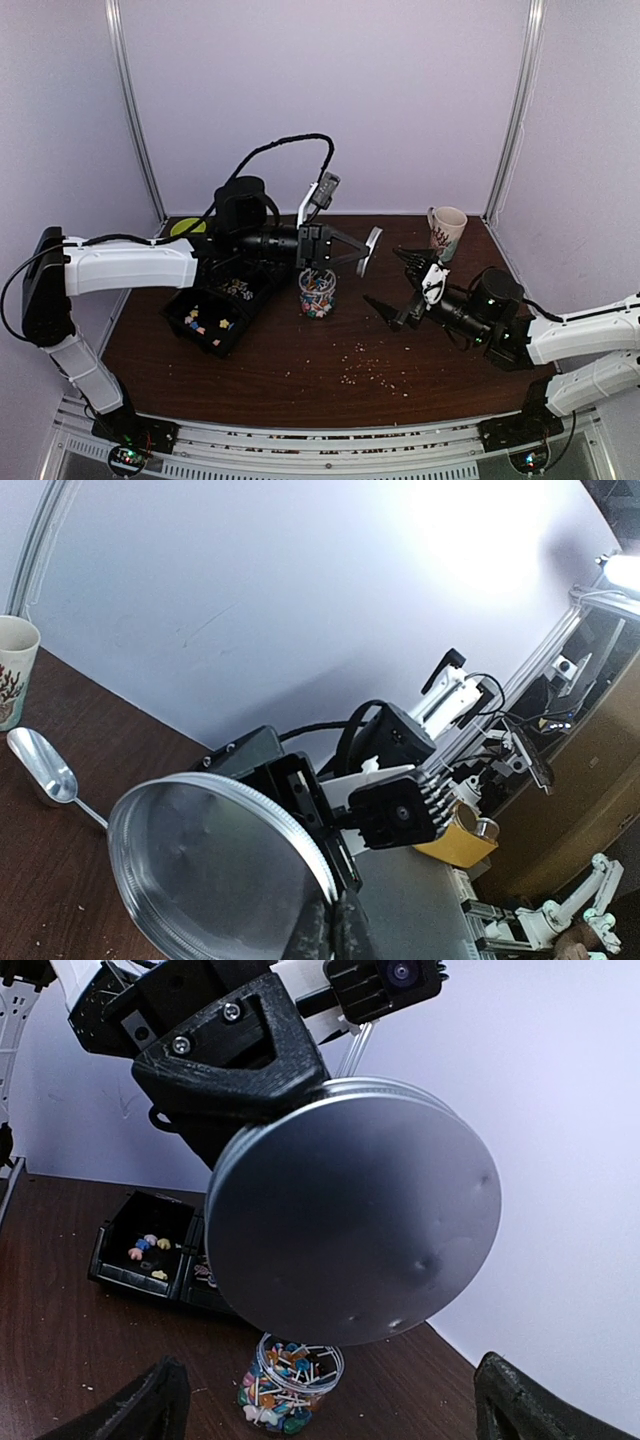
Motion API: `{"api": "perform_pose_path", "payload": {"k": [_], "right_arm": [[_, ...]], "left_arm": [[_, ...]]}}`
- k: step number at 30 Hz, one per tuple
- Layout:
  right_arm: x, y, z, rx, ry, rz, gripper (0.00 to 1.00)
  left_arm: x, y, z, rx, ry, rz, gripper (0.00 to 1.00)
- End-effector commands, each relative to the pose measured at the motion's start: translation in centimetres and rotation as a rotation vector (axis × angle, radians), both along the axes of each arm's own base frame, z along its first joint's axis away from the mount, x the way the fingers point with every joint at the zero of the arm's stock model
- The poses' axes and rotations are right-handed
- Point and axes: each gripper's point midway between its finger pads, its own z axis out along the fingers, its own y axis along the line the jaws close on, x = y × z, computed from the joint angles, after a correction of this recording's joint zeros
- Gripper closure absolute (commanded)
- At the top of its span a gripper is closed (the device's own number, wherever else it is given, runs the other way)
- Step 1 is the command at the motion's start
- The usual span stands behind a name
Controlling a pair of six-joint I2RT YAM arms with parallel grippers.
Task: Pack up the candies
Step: Pass from the left arm to the right
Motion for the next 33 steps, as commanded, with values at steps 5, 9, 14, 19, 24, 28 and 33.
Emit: {"api": "perform_pose_path", "payload": {"k": [5, 9, 14, 19, 24, 28, 33], "right_arm": [[0.1, 0.6, 3.0, 0.117, -0.019, 0.017, 0.01], [0.1, 0.6, 3.5, 0.119, -0.020, 0.019, 0.01], [-0.1, 0.5, 3.9, 0.104, -0.020, 0.023, 0.00], [0.0, 0.3, 3.7, 0.079, -0.011, 0.011, 0.00], [-0.7, 0.5, 4.0, 0.066, -0.030, 0.047, 0.00], [-0.7, 0.6, 4.1, 0.077, -0.025, 0.050, 0.00], [-0.7, 0.9, 4.0, 0.079, -0.014, 0.064, 0.00]], "left_arm": [[-0.4, 0.0, 0.3, -0.043, 0.009, -0.046, 1.00], [-0.4, 0.0, 0.0, -0.038, 0.006, -0.043, 1.00], [-0.2, -0.3, -0.2, -0.031, 0.022, -0.047, 1.00], [-0.3, -0.3, 0.2, -0.026, 0.021, -0.056, 1.00], [-0.5, -0.3, 0.7, -0.028, 0.011, -0.065, 1.00], [-1.0, -0.6, 1.3, -0.038, -0.001, -0.086, 1.00], [-1.8, -0.9, 0.6, -0.026, 0.007, -0.117, 1.00]]}}
